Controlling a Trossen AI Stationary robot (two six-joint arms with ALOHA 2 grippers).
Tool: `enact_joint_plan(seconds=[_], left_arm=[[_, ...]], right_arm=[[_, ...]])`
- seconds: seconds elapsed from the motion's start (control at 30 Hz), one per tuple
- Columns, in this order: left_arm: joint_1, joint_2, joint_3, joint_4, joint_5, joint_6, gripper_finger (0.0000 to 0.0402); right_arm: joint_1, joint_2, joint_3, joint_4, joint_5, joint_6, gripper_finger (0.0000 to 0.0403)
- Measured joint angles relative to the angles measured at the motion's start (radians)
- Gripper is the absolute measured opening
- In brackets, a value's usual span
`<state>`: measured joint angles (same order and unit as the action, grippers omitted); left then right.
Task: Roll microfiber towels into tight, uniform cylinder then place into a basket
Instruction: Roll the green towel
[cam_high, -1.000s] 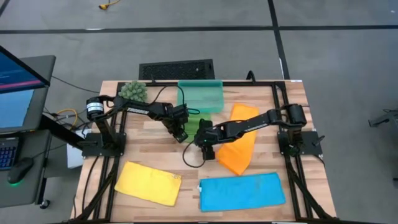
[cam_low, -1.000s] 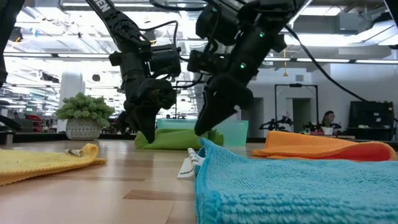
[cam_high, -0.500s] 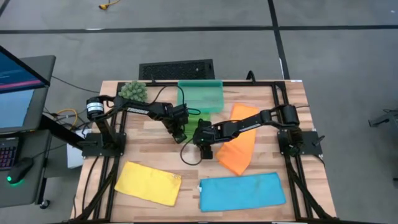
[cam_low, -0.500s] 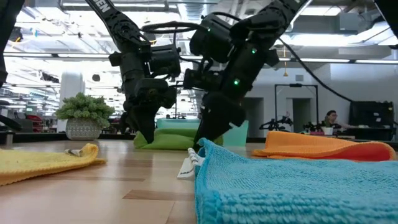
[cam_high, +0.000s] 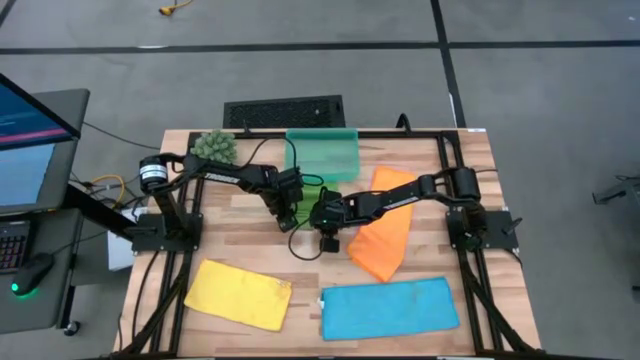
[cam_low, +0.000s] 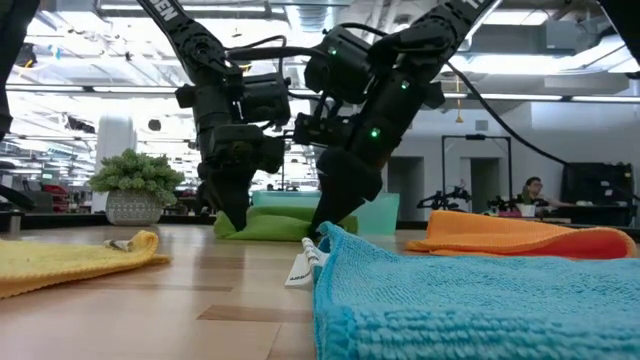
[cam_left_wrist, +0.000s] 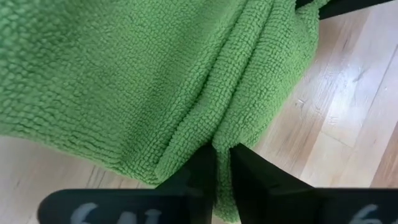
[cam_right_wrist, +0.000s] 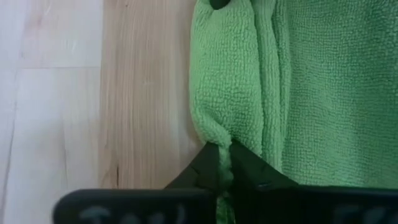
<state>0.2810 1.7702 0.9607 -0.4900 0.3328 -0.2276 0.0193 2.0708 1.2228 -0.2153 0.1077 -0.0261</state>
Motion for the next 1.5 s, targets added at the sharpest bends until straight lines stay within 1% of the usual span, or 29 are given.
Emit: enact_joint_plan(seconds=[0.17,0.27,0.37,0.43,0.5,0.67,0.9,1.03,1.1,1.23,1.33,1.4,1.5], left_arm=[[0.000,0.000,0.000,0.002,-0.006,0.009,0.0070],[0.000,0.000,0.000,0.002,-0.002,0.062,0.0083],[0.000,0.000,0.008,-0.014,0.030,0.123,0.0092],[0.000,0.000,0.027,-0.056,0.036,0.173,0.0095],[0.000,-0.011,0.044,-0.109,0.012,0.232,0.0096],[0.000,-0.086,0.055,-0.197,-0.095,0.315,0.0096],[-0.027,-0.244,0.035,-0.219,-0.126,0.465,0.0096],[-0.074,-0.296,-0.007,-0.211,-0.140,0.554,0.0096],[-0.100,-0.295,-0.029,-0.175,-0.138,0.564,0.0096],[-0.133,-0.296,-0.084,-0.049,-0.136,0.553,0.0096],[-0.135,-0.296,-0.095,-0.031,-0.140,0.524,0.0098],[-0.135,-0.296,-0.099,-0.032,-0.157,0.508,0.0106],[-0.138,-0.296,-0.123,-0.009,-0.158,0.508,0.0130]], right_arm=[[0.007,-0.001,-0.001,-0.001,-0.012,0.000,0.0011],[0.011,-0.001,-0.001,-0.002,-0.025,0.001,0.0012],[0.013,-0.001,-0.001,-0.002,-0.032,0.001,0.0015],[0.011,-0.001,-0.001,-0.002,-0.045,0.006,0.0014],[0.010,-0.002,-0.001,-0.002,-0.049,0.020,0.0011],[0.009,-0.002,-0.001,-0.002,-0.067,0.026,0.0012],[0.009,-0.002,-0.001,-0.002,-0.073,0.027,0.0011],[0.009,-0.002,-0.001,-0.003,-0.077,0.027,0.0014],[0.009,-0.002,-0.001,-0.002,-0.078,0.027,0.0014],[0.000,-0.002,-0.001,-0.003,-0.091,0.033,0.0011],[-0.002,-0.002,-0.001,-0.003,-0.094,0.045,0.0011],[-0.002,-0.002,-0.001,-0.003,-0.094,0.045,0.0014],[-0.002,-0.002,-0.001,-0.003,-0.095,0.046,0.0014]])
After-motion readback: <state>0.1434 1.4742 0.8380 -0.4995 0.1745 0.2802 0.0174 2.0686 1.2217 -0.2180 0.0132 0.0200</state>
